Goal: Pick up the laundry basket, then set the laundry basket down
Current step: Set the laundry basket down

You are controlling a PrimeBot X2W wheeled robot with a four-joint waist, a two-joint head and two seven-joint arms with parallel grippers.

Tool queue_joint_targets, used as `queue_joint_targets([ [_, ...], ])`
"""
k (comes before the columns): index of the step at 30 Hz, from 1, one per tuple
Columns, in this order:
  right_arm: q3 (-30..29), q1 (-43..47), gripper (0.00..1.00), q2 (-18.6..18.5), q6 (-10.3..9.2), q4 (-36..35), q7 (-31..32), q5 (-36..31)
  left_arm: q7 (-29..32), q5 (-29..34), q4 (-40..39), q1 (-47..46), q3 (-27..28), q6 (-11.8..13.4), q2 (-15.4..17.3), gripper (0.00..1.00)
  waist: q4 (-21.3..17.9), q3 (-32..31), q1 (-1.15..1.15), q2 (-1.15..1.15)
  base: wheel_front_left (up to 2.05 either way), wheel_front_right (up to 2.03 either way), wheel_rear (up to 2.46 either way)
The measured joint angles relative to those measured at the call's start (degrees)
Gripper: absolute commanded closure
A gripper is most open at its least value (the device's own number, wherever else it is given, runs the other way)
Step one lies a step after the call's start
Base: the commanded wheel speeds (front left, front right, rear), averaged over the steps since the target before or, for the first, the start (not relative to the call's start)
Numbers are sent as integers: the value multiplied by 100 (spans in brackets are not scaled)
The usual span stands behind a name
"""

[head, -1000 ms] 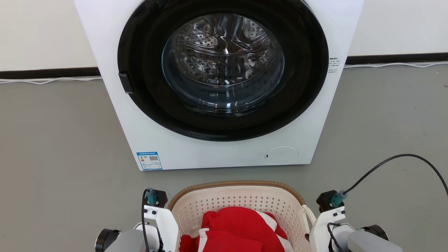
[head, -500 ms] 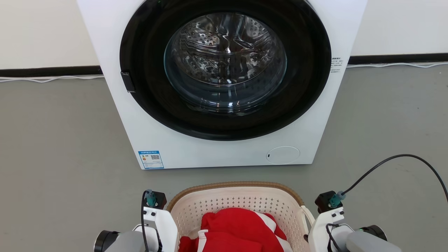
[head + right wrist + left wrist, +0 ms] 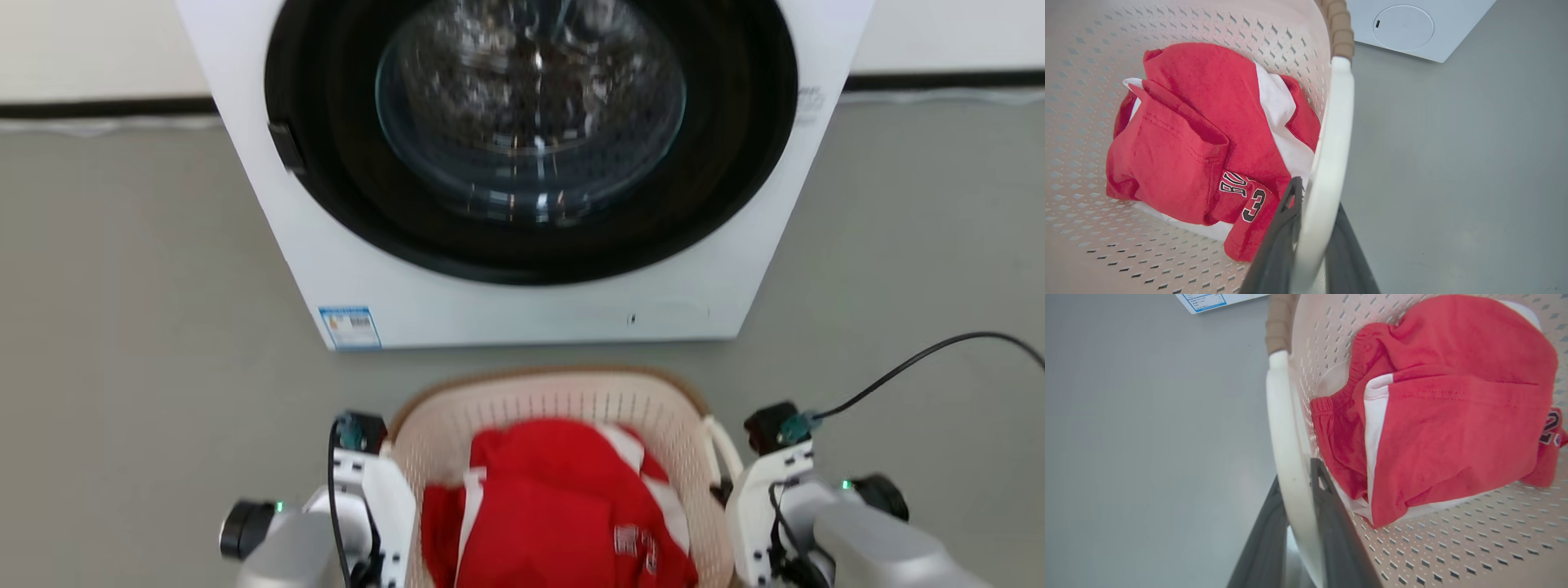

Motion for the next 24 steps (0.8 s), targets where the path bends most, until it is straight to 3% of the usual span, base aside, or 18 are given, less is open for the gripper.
queue_joint_targets([
  [10,1,-834,100,-90,3,160,-1072,-308,-604,87,-30,-831,-31,350,-31,100,36,1200,0,0,0,0,0],
  [24,-5,-1831,100,-220,9,301,-1740,-509,-1302,164,-43,-1900,-58,643,-68,100,96,2999,0,0,0,0,0],
])
